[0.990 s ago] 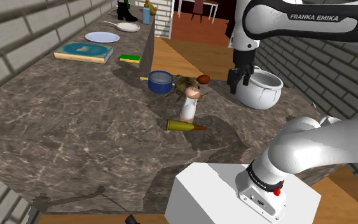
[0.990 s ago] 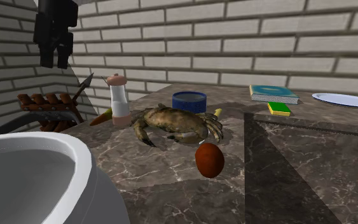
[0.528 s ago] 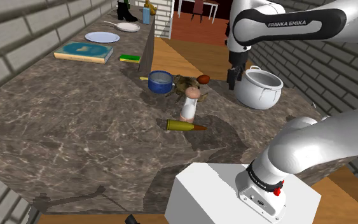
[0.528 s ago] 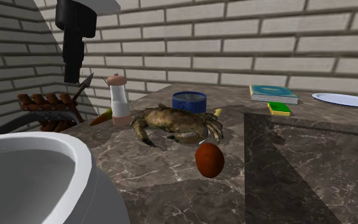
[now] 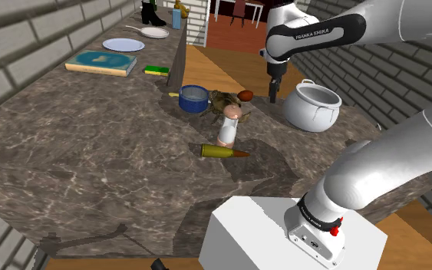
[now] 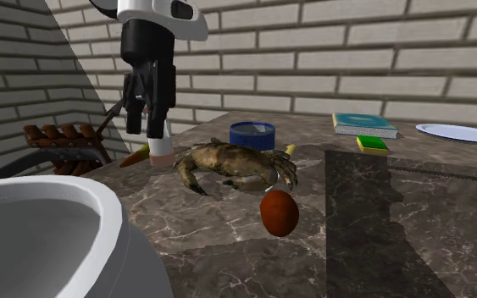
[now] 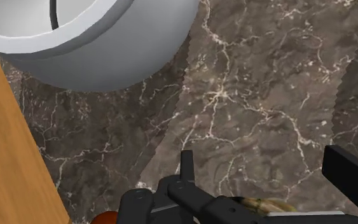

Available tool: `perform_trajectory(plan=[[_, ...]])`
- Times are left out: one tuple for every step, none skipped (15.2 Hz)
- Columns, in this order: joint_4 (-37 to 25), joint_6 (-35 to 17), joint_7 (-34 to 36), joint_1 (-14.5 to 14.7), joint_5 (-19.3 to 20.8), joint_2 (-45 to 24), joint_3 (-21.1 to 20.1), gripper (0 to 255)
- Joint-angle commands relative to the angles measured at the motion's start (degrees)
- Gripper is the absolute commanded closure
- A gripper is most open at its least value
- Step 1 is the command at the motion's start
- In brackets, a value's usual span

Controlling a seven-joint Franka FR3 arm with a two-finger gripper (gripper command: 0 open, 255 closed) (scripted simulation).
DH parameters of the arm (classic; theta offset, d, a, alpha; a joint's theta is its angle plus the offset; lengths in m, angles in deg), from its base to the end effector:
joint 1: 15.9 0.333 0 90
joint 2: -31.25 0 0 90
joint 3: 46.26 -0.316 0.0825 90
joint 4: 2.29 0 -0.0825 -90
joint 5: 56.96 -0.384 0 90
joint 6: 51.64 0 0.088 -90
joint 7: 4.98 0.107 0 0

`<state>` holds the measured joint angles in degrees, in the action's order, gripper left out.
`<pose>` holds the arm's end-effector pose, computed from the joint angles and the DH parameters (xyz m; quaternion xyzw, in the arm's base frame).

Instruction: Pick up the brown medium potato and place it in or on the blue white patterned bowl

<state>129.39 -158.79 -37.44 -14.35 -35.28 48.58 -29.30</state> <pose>0.4217 -0.1508 0.4553 0.9638 0.2222 -0.1124 0.0957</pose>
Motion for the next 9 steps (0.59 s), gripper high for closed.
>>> perform_trajectory(plan=[[-1.79, -3.22, -3.83, 0.42, 0.29, -3.92, 1.10, 0], [-3.04, -4.58, -5.83, 0.53, 0.27, -5.95, 1.65, 0], [-4.34, -5.90, -7.84, 0.61, 0.16, -8.00, 2.12, 0], [-5.70, -7.17, -9.85, 0.68, -0.03, -10.06, 2.55, 0], [-7.11, -8.39, -11.87, 0.71, -0.31, -12.14, 2.90, 0], [-8.58, -9.57, -13.88, 0.73, -0.66, -14.22, 3.20, 0], [-10.10, -10.68, -15.89, 0.69, -1.07, -16.31, 3.41, 0], [-11.67, -11.74, -17.90, 0.64, -1.55, -18.40, 3.57, 0], [-13.29, -12.73, -19.89, 0.52, -2.07, -20.48, 3.64, 0]])
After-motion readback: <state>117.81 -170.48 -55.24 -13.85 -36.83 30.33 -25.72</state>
